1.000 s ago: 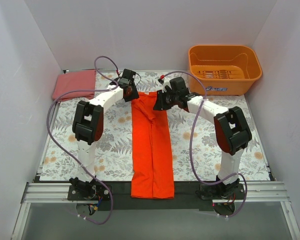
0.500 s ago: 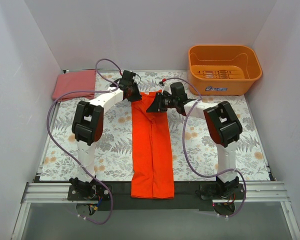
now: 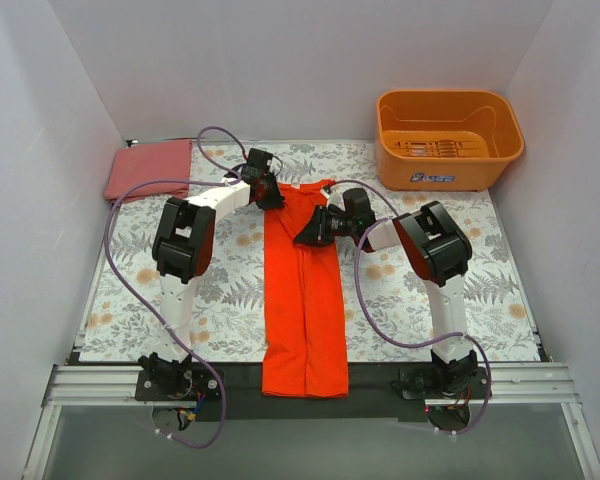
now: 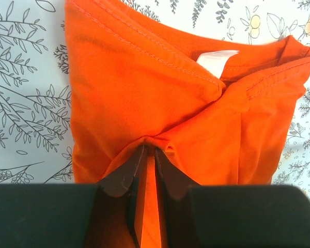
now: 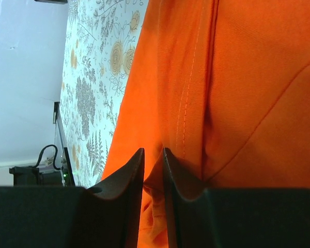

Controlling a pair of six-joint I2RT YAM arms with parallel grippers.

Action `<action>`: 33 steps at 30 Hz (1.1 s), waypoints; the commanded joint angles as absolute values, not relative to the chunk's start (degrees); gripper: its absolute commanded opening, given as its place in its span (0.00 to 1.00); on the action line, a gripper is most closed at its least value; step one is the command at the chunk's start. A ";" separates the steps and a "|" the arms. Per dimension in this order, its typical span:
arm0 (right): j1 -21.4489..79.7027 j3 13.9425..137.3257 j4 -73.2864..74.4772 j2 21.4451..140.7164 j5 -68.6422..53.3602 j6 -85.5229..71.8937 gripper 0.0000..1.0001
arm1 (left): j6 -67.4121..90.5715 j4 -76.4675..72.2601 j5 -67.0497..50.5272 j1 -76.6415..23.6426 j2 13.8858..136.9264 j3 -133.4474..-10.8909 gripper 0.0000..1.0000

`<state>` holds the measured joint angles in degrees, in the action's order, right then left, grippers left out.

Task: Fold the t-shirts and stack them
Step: Fold the tshirt

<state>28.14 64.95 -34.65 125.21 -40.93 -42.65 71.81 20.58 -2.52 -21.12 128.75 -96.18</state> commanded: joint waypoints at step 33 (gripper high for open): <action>28.92 69.08 5.27 104.50 -11.95 -9.05 0.34 | 69.08 21.53 11.24 -26.81 110.21 -80.50 0.42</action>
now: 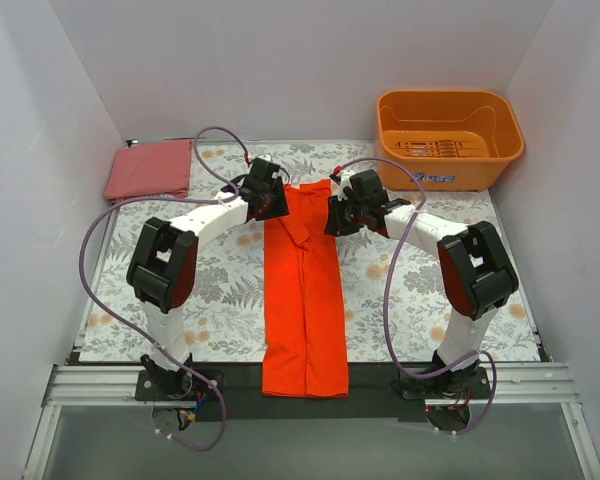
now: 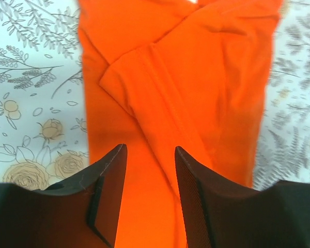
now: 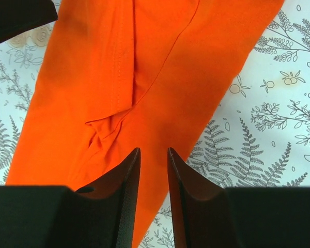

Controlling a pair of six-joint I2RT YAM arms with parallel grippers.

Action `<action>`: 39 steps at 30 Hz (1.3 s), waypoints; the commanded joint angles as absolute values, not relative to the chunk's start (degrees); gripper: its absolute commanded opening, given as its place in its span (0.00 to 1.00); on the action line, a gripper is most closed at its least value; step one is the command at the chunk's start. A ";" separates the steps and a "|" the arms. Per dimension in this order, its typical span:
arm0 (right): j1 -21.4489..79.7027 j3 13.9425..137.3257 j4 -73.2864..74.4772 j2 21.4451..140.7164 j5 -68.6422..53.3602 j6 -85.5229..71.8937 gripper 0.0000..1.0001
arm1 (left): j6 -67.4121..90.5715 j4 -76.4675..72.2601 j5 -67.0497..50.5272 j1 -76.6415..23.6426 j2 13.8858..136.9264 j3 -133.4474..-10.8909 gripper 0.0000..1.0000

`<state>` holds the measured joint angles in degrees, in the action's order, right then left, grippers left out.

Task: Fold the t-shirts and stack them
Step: Fold the tshirt

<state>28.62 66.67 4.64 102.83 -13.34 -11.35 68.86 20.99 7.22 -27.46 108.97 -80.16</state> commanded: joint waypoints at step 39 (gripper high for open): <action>26.10 87.47 17.39 109.88 -10.11 -7.46 0.45 | 68.01 28.21 8.53 -22.76 115.54 -98.12 0.65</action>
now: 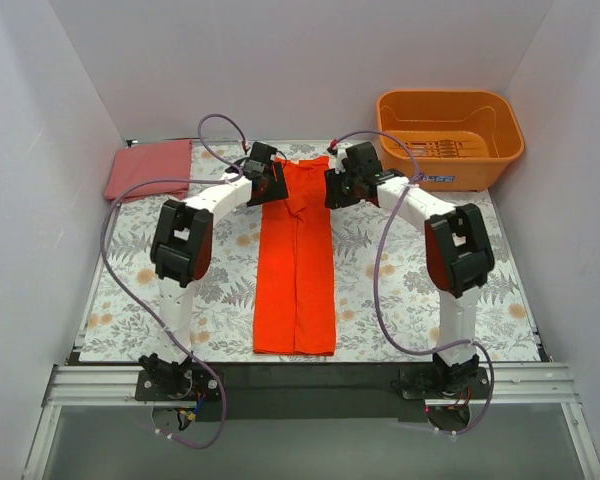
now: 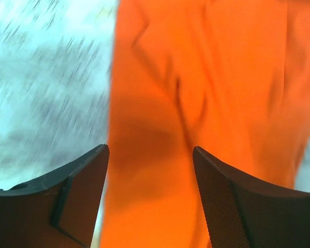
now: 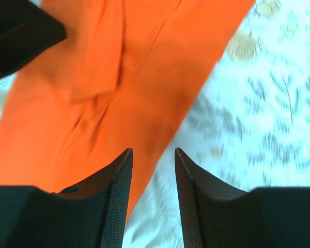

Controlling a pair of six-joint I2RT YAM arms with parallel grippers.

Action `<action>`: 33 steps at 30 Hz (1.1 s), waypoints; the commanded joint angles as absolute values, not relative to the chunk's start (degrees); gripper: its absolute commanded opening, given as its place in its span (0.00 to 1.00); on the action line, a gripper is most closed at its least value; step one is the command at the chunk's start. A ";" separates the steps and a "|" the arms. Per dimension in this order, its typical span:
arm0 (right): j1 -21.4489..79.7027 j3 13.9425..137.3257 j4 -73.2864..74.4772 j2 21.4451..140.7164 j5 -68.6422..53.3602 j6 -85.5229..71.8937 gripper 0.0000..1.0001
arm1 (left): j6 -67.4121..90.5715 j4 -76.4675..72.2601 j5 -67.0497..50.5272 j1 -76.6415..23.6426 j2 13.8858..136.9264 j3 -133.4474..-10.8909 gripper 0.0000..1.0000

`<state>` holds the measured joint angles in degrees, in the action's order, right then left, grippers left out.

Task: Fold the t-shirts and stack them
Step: Fold the tshirt

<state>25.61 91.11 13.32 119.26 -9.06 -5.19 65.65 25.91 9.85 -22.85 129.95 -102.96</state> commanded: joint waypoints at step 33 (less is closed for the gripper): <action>57.13 43.06 27.51 81.38 -10.64 -40.87 0.51 | 95.62 51.59 -3.96 -42.36 64.24 -39.55 0.65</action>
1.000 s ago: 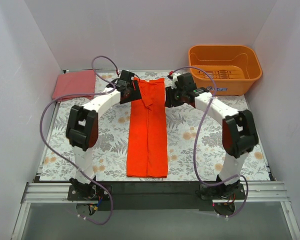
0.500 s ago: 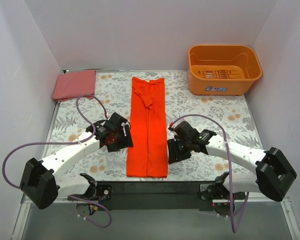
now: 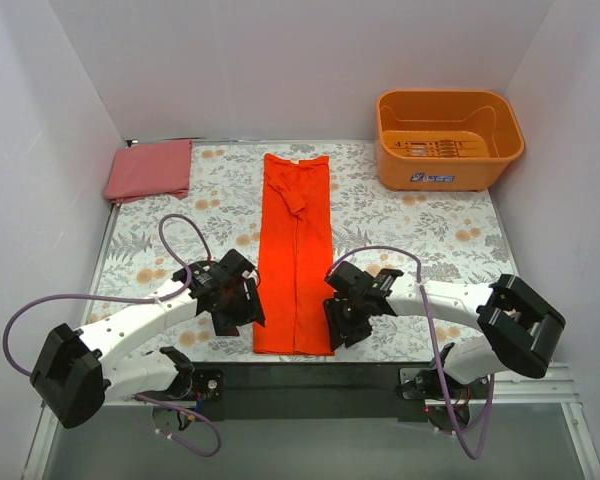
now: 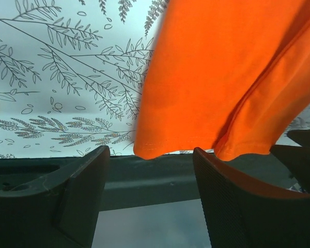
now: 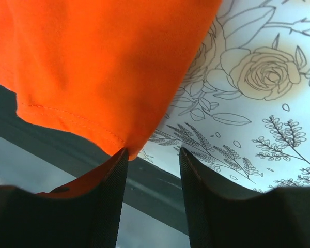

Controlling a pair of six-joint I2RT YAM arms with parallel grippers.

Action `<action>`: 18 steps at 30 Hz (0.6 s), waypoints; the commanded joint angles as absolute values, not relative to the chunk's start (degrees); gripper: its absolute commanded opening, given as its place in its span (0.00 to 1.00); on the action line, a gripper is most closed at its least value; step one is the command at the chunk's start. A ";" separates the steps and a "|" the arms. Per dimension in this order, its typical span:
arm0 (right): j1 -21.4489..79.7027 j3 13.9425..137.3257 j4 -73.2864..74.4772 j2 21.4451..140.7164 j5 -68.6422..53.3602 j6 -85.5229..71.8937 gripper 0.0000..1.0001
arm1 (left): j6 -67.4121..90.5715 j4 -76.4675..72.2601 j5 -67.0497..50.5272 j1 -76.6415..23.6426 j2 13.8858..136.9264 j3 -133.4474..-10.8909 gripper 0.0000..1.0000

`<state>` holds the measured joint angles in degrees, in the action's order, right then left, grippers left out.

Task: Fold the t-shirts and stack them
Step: Fold the tshirt

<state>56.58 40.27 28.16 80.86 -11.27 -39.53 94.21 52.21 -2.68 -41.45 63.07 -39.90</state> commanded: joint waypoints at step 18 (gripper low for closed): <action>60.91 48.26 34.27 86.04 -6.15 -41.92 0.49 | 97.21 52.47 -3.34 -46.40 67.15 -40.25 0.61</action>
<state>60.47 46.70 30.37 85.67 -7.84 -41.30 96.03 51.92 -3.07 -45.56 67.33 -39.90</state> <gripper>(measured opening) 0.495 0.616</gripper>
